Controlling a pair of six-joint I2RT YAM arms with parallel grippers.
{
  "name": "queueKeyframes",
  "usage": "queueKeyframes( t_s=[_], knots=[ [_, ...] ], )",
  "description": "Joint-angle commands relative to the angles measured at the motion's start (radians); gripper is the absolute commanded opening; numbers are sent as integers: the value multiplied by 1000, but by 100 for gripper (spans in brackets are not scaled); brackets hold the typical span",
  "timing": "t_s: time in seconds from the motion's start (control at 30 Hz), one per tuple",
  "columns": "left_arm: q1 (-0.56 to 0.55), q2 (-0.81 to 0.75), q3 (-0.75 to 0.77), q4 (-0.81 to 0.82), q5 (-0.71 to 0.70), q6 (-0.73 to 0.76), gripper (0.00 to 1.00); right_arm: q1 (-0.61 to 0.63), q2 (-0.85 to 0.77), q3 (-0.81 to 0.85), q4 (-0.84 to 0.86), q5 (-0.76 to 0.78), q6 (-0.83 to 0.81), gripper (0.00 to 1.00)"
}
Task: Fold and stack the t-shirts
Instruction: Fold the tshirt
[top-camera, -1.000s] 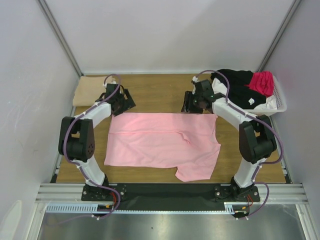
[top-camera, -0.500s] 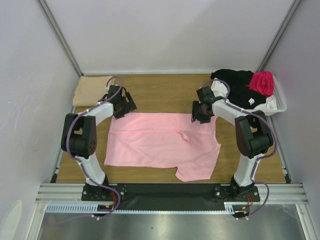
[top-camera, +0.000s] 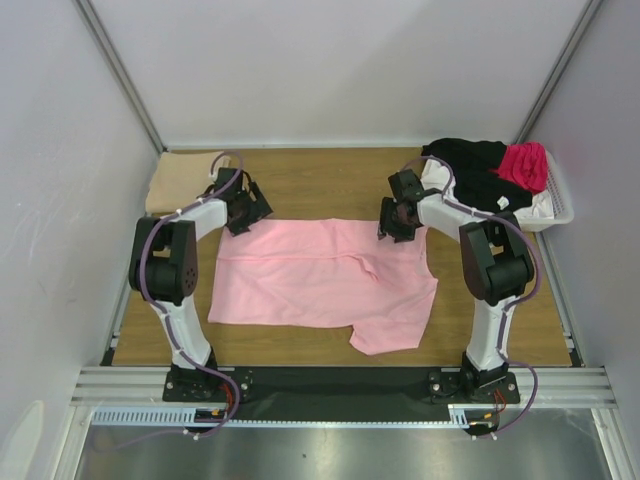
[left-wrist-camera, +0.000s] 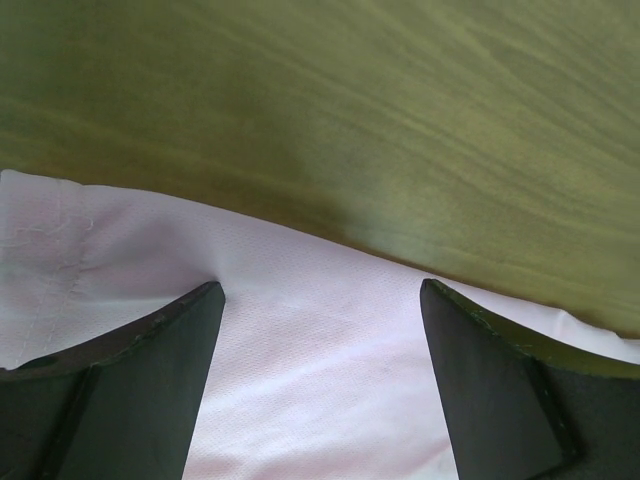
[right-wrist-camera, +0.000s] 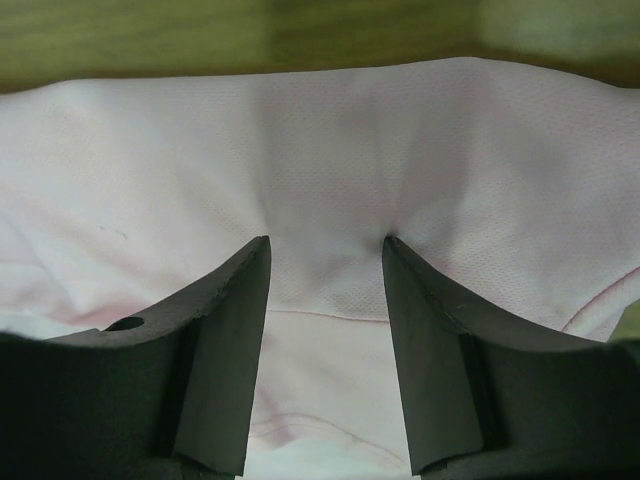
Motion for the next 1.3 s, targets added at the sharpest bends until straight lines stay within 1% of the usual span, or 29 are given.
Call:
queueKeyframes(
  t_s=[0.0,0.07,0.17,0.27,0.33,0.4,0.57,0.63,0.83,0.97,1.0,1.17,1.27],
  knots=[
    [20,70,46,-26,18,-2,87,5,86,47,28,-19,27,54],
    [24,100,76,-28,23,6,87,3,108,76,33,-22,27,54],
    [29,155,187,-67,18,34,87,2,166,154,15,-34,24,53],
    [35,204,258,-93,15,41,87,-1,215,225,7,-30,15,53],
    [43,226,296,-124,6,41,82,-15,250,270,-7,-21,12,53],
    [47,248,338,-146,-11,40,85,-26,266,294,-10,-7,11,53],
    [78,287,418,-181,-20,38,86,-67,307,367,-30,2,0,53],
    [87,301,430,-184,-20,38,86,-75,317,387,-50,30,-2,53],
    [89,314,439,-160,-7,37,86,-90,327,395,-48,18,-3,53],
    [89,333,474,-146,29,73,86,-90,330,410,-42,13,-6,52],
    [89,337,482,-150,32,81,86,-89,330,418,-39,-19,-11,53],
    [86,347,540,-173,56,138,86,-89,320,469,-59,-33,-28,53],
    [80,311,554,-182,67,165,86,-87,271,485,-41,-82,-35,54]
  ],
)
